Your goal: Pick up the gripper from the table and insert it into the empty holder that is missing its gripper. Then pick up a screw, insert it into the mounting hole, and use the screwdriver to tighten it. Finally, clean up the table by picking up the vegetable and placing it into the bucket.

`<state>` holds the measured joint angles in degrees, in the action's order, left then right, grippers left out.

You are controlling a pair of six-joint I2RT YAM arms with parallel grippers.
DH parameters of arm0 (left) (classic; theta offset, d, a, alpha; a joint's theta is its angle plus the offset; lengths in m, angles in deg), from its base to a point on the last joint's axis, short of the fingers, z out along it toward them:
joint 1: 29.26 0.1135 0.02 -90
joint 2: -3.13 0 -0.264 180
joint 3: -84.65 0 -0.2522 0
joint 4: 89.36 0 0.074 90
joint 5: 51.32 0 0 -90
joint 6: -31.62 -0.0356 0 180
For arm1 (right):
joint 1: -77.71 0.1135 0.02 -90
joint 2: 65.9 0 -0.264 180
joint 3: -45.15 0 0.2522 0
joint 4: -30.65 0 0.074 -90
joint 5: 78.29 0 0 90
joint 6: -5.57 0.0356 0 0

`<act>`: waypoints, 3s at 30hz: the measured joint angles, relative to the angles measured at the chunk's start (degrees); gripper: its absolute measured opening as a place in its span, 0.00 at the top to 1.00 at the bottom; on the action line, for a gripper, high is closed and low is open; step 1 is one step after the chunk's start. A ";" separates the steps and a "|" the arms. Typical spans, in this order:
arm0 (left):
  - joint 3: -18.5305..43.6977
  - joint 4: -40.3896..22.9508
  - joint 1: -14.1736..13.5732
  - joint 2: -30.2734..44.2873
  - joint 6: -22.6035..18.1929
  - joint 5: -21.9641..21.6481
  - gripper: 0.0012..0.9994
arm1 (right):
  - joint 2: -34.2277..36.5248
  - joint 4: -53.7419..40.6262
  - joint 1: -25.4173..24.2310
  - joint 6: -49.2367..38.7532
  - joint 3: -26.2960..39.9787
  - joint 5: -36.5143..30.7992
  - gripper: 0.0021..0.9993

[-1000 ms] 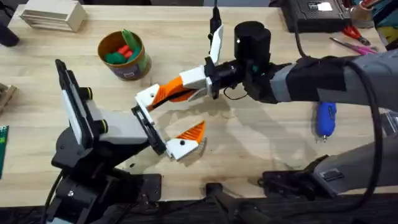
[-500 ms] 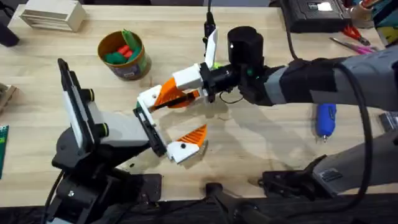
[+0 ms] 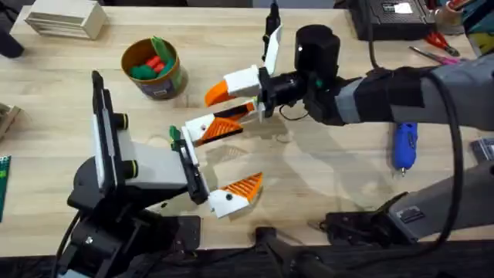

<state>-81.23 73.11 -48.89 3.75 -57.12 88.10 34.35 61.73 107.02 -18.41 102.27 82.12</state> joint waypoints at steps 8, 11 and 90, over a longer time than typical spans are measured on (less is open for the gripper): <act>0.00 -0.07 0.00 0.00 -0.01 0.49 0.01 | 0.00 -0.08 -2.53 -0.46 0.00 -2.23 0.19; 0.00 -0.07 0.00 0.00 0.00 0.51 0.01 | 0.00 -0.66 -3.95 -3.02 0.00 -5.80 0.19; 0.00 -0.09 0.00 0.01 0.00 0.52 0.01 | 4.78 -71.39 4.73 -65.24 28.06 -70.41 0.99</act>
<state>-81.23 73.02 -48.89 3.76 -57.12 88.62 39.13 -9.66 111.75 -83.66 130.33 11.71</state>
